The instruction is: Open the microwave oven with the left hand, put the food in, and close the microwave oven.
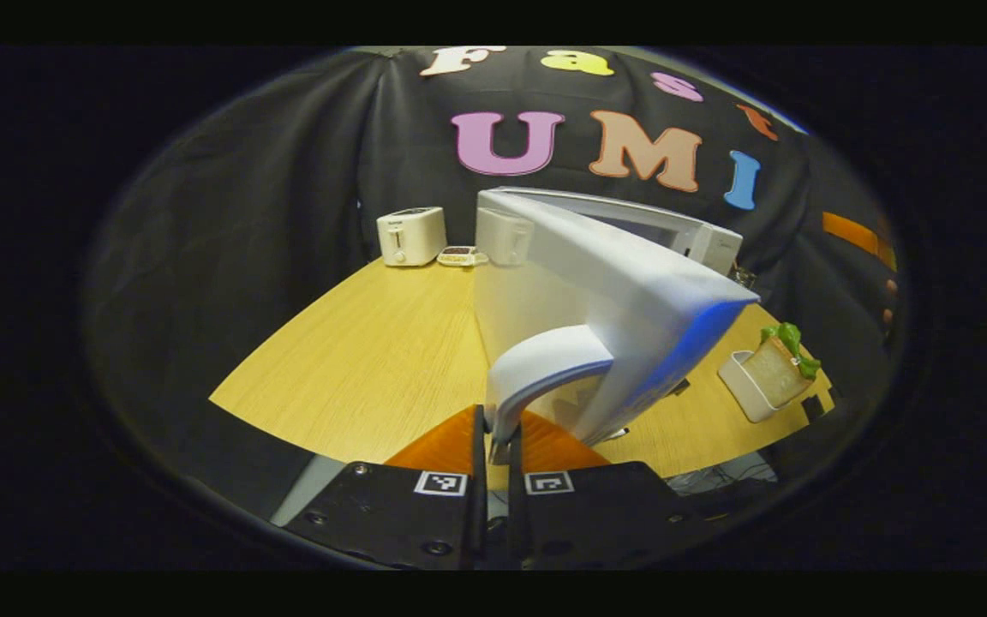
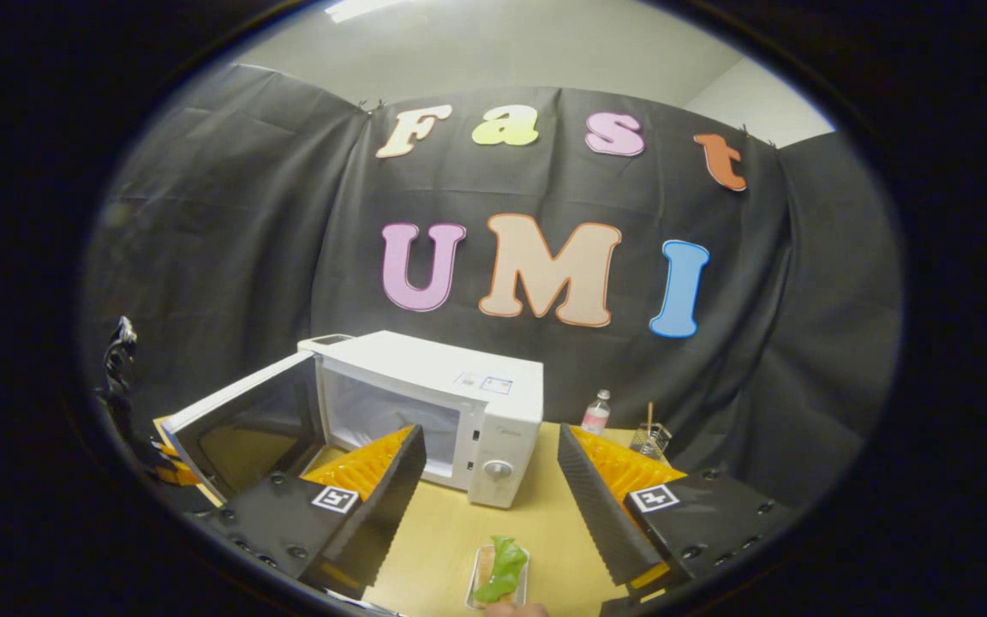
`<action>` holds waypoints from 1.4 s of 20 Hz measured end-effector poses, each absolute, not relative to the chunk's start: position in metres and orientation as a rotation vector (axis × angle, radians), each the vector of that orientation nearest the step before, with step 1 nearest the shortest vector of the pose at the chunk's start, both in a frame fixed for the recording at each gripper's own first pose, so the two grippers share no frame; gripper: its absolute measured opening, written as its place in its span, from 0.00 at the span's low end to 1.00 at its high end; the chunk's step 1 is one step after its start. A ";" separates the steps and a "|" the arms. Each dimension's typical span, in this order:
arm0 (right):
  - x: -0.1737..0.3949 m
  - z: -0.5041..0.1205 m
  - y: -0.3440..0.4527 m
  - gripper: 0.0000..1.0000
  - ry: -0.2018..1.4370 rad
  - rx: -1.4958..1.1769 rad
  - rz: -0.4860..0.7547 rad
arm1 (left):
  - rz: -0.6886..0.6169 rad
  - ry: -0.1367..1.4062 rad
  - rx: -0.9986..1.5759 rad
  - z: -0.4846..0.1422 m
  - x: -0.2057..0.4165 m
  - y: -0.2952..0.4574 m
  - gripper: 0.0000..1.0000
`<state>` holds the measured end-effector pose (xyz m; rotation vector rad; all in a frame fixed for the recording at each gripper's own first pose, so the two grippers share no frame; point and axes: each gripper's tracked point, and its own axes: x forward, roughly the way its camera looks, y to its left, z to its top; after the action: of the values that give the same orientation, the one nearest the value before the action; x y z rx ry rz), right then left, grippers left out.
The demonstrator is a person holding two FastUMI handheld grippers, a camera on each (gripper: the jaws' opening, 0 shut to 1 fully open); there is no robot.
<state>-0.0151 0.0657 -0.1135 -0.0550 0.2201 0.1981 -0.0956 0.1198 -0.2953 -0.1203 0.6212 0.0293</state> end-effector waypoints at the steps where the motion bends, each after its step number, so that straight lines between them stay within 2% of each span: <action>1: -0.016 -0.118 0.066 0.98 0.224 -0.059 0.195 | 0.028 0.618 -0.123 -0.295 -0.095 0.122 0.11; 4: -0.021 -0.136 0.062 0.98 0.263 -0.051 0.182 | 0.006 0.619 -0.116 -0.295 -0.096 0.124 0.10; 9: -0.036 -0.186 0.051 0.98 0.355 -0.082 0.161 | -0.010 0.622 -0.129 -0.297 -0.098 0.136 0.15; 10: -0.040 -0.196 0.051 0.98 0.374 -0.083 0.160 | -0.003 0.621 -0.114 -0.297 -0.099 0.141 0.21; 12: -0.050 -0.219 0.055 0.98 0.408 -0.049 0.186 | 0.012 0.610 -0.098 -0.295 -0.100 0.149 0.65; 14: -0.056 -0.246 0.047 0.98 0.450 -0.061 0.171 | -0.003 0.603 -0.099 -0.293 -0.105 0.147 0.96; 19: -0.073 -0.304 0.031 0.99 0.586 -0.056 0.167 | 0.024 0.573 -0.082 -0.272 -0.113 0.154 0.97; 28: -0.088 -0.356 0.026 0.99 0.724 -0.007 0.153 | 0.128 0.421 0.022 -0.210 -0.125 0.171 0.94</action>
<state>-0.0878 0.0259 -0.3555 -0.0075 0.7243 0.1527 -0.1253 0.1706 -0.2098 0.0217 0.4207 0.1281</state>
